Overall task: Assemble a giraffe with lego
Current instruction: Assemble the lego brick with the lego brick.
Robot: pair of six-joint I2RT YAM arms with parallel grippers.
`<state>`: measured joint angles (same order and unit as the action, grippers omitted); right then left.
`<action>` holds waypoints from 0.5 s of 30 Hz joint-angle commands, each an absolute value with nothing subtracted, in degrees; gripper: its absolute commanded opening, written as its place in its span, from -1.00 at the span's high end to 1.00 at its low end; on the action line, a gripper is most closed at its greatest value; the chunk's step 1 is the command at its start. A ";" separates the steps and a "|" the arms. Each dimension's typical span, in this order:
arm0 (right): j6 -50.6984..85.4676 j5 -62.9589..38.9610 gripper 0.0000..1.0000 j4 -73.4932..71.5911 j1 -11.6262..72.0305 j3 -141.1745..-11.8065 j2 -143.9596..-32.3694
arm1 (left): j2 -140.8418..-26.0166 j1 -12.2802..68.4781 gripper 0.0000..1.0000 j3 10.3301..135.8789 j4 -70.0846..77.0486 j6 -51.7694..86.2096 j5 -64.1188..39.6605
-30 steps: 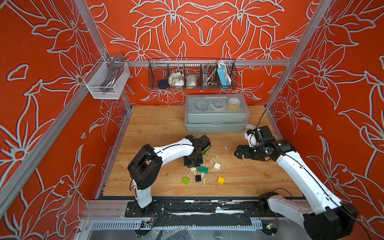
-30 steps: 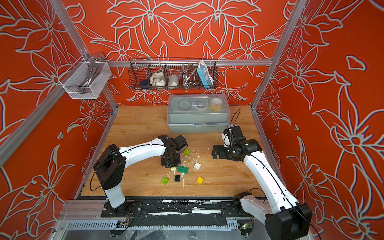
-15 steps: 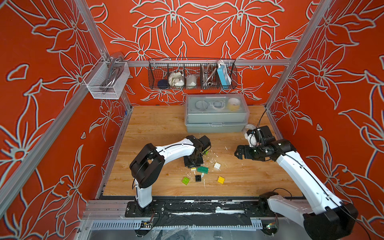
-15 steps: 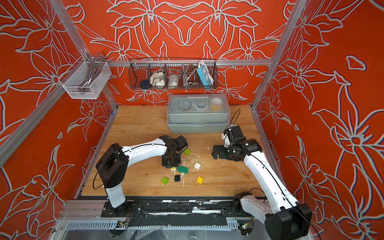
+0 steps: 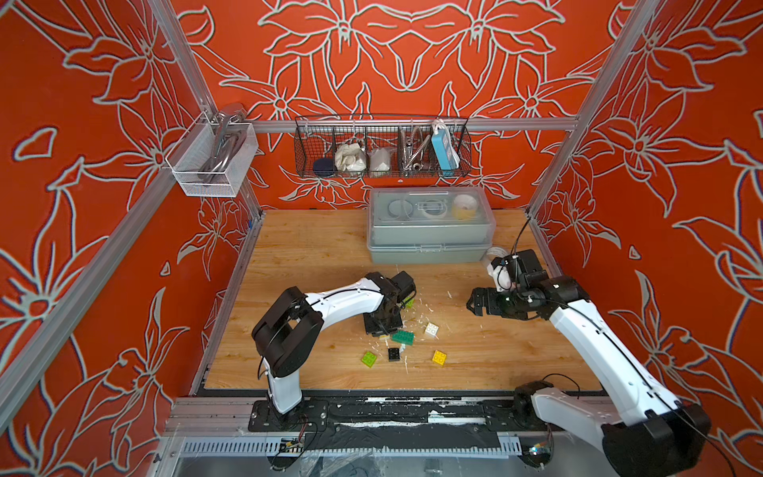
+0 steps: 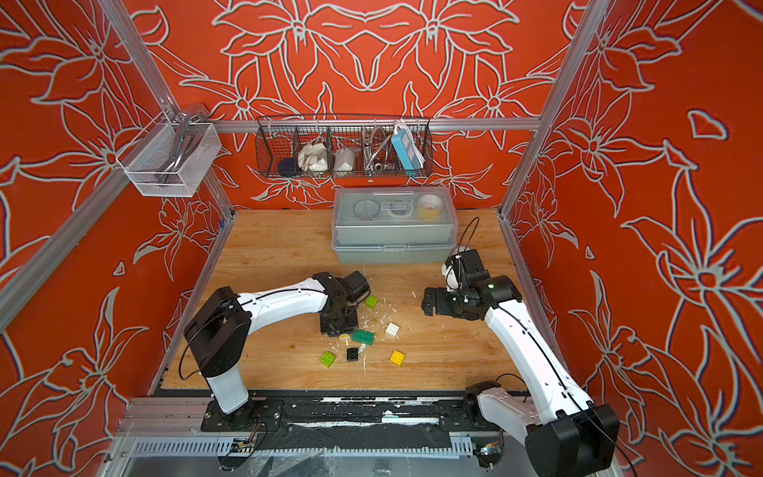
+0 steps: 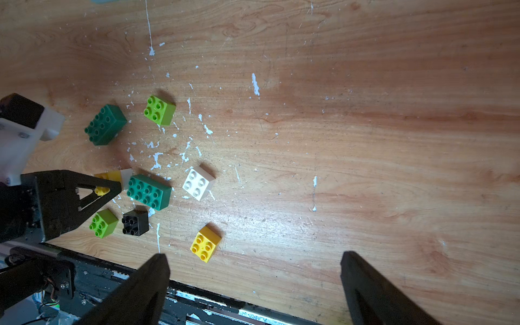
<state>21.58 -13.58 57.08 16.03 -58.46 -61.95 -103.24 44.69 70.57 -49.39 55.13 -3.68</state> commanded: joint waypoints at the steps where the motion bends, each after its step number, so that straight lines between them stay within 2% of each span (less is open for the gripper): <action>1: 21.53 -13.44 -1.00 58.01 15.46 -59.75 -62.15 | -106.31 44.78 0.98 68.91 -51.04 54.51 -4.86; 8: 20.77 -13.21 -1.00 58.82 15.40 -59.86 -61.74 | -108.92 44.56 0.98 70.40 -51.06 53.79 -4.83; 10: 20.31 -12.77 -1.00 59.43 15.30 -60.00 -61.78 | -108.47 44.47 0.91 70.38 -50.97 53.88 -4.60; 11: 20.07 -12.57 -1.00 59.77 15.38 -60.18 -61.70 | -107.97 44.41 0.84 70.63 -51.20 53.88 -4.04; 15: 19.95 -12.68 -1.00 60.12 15.39 -60.51 -61.72 | -106.03 43.73 0.22 73.12 -52.92 52.88 -2.26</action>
